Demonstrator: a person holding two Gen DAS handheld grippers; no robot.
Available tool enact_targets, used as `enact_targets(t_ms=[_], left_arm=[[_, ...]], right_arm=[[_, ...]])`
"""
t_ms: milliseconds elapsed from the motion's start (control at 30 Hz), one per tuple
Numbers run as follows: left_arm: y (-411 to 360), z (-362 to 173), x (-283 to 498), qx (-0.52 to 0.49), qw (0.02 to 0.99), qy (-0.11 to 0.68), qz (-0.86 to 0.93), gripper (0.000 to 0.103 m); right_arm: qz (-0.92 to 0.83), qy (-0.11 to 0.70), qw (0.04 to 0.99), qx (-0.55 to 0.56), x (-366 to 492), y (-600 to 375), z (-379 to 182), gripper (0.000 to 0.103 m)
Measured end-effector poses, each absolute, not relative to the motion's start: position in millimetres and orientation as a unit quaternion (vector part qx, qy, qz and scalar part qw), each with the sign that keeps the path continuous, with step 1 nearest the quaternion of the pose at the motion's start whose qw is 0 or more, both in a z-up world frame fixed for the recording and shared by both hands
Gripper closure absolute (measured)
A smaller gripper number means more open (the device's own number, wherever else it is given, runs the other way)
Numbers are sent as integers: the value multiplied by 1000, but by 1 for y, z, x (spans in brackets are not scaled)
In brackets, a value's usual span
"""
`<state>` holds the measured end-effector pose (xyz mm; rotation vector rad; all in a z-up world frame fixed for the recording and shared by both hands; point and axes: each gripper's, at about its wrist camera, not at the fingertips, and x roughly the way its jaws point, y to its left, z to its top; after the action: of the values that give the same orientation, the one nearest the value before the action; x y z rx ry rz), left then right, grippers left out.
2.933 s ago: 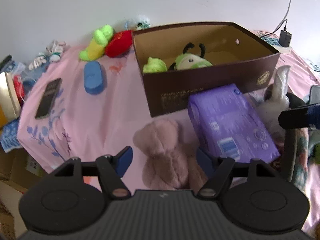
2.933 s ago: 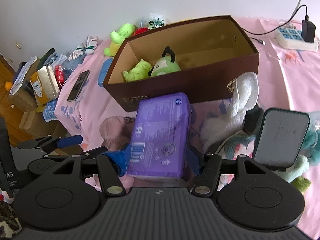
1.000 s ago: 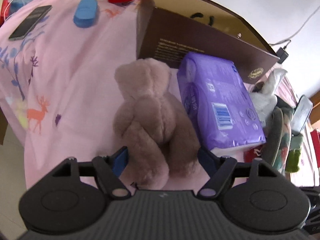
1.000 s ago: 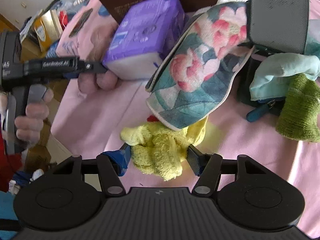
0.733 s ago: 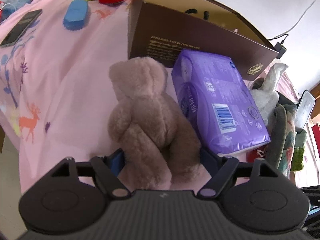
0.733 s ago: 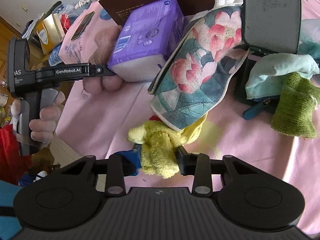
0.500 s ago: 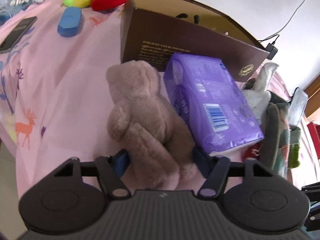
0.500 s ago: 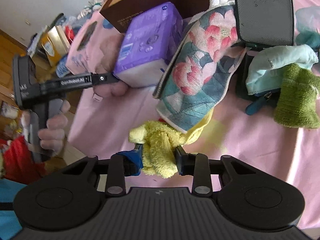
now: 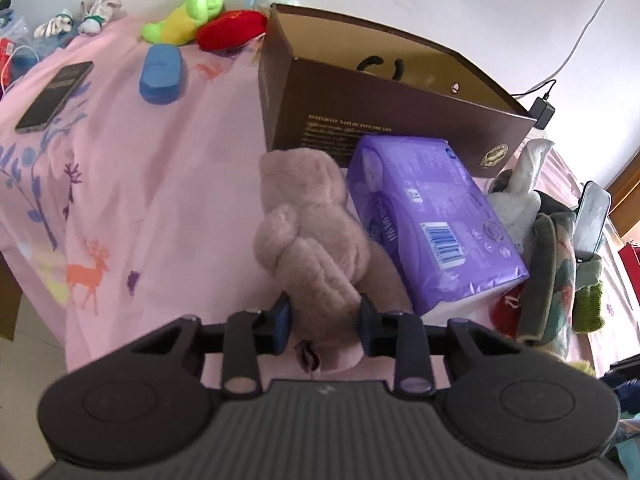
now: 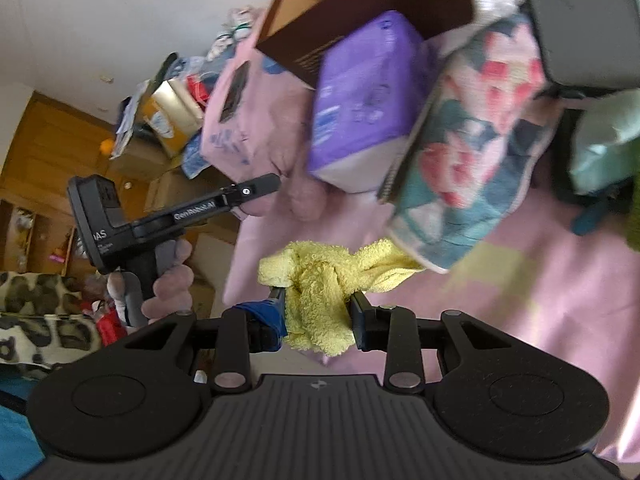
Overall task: Organize soft objects
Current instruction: 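Lift the teddy bear and yellow towel and carry them over the box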
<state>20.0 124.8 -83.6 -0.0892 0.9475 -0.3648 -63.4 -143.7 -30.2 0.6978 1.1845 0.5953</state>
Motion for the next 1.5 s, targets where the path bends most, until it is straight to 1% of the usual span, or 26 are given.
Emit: enact_targets(t_ms=[167,267,400,433,467,500,600,667,767,1033,1133,1233,1433,1500], left_arm=[[128,-76,10,-30,878,443,-178,73],[123,-82,7,-7,877,446,-175,72],[127,-88,7,-21,877,446,-176,71],[128,-89,8,-27,876,446,-180,65],[130,-89,9,-29,878,443,-179,50],[131,-89,10,-30,881,437,-179,45],[136,-85,16,-32,884,426,-191,43],[143,-81,22,-42,884,418,-204,39],[150,-79,33,-53,884,409,-219,36],[140,-101,70,-55,870,438,-218,36],[130,-105,79,-38,868,445,-218,36],[127,-104,82,-37,867,443,-224,45],[133,-101,86,-69,861,455,-215,52],[137,-94,83,-76,864,453,-208,65]], right_arm=[[277,541,728,317,-54,-134,-30,88],[290,548,719,314,-47,-127,-30,88],[309,561,709,297,-35,-111,-29,88],[311,564,707,292,-32,-107,-29,88],[313,568,705,288,-28,-104,-29,88],[313,571,703,285,-26,-103,-29,88],[314,578,700,280,-18,-99,-29,88],[313,579,699,278,-12,-96,-29,88],[311,579,701,277,-8,-95,-28,88],[293,568,712,292,-5,-106,-25,88],[287,561,716,300,-3,-109,-23,88],[283,552,722,306,-4,-114,-20,88],[287,526,733,322,2,-127,-11,88],[289,514,740,325,6,-130,-6,88]])
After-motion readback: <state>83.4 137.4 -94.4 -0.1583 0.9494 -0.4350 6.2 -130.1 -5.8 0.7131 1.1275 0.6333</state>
